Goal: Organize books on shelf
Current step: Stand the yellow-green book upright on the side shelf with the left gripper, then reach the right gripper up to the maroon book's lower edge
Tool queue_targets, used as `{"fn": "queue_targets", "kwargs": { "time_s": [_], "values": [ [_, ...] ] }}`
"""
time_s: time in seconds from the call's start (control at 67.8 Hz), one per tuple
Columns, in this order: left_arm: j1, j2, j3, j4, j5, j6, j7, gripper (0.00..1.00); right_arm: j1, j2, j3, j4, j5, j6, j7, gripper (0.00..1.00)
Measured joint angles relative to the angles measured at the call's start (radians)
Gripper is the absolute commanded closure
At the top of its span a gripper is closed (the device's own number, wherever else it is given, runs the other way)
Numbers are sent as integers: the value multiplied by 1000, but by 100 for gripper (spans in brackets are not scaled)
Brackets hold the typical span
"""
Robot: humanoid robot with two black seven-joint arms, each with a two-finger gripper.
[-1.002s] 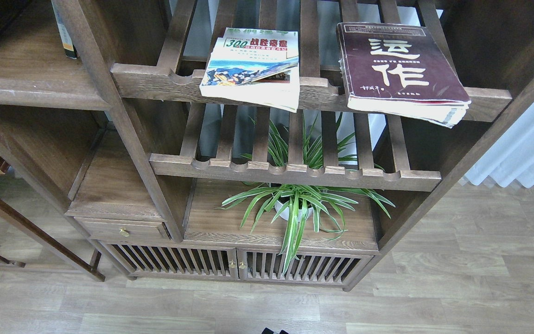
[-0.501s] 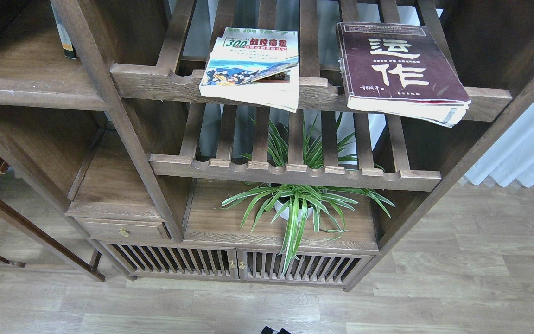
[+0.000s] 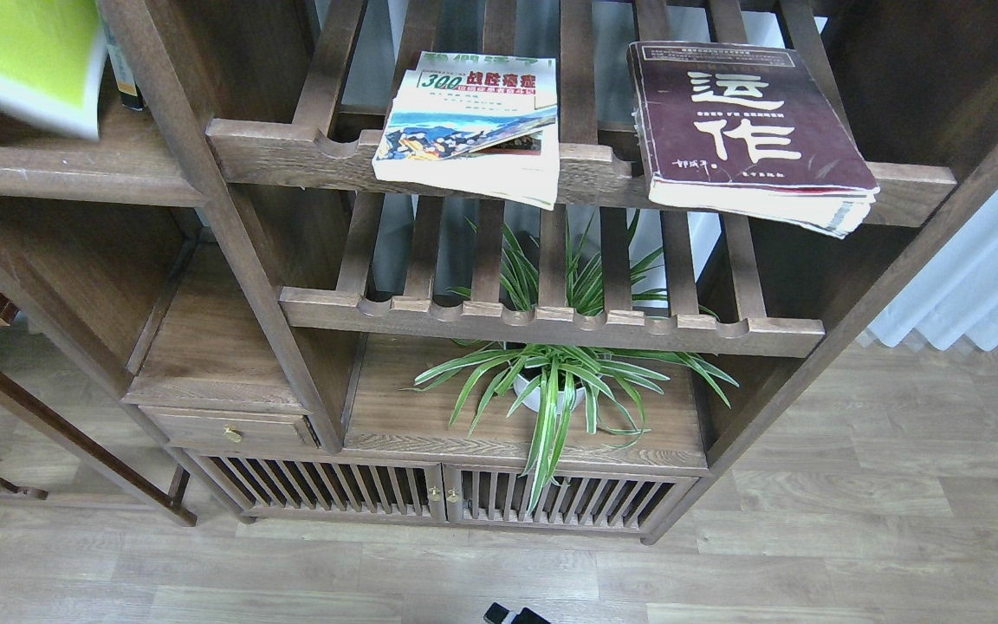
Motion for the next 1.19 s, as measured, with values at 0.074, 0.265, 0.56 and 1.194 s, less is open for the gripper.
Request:
{"fn": "queue_targets", "kwargs": {
  "time_s": [0.074,0.265,0.56,1.194],
  "values": [
    [14,10,-2,-18,-5,0,-10,65,0,0,0,2,0,0,0,3],
    [123,84,-20,-131,-75,0,-22,65,-1,0,13,5,0,0,9,3],
    [392,141,-152,-387,-195,0,-13,62,-2,0,71,23,1,0,37,4],
    [960,99,-467,-673,-359,0,-25,19,-15,0,154,120,24,0,39,4]
  ]
}}
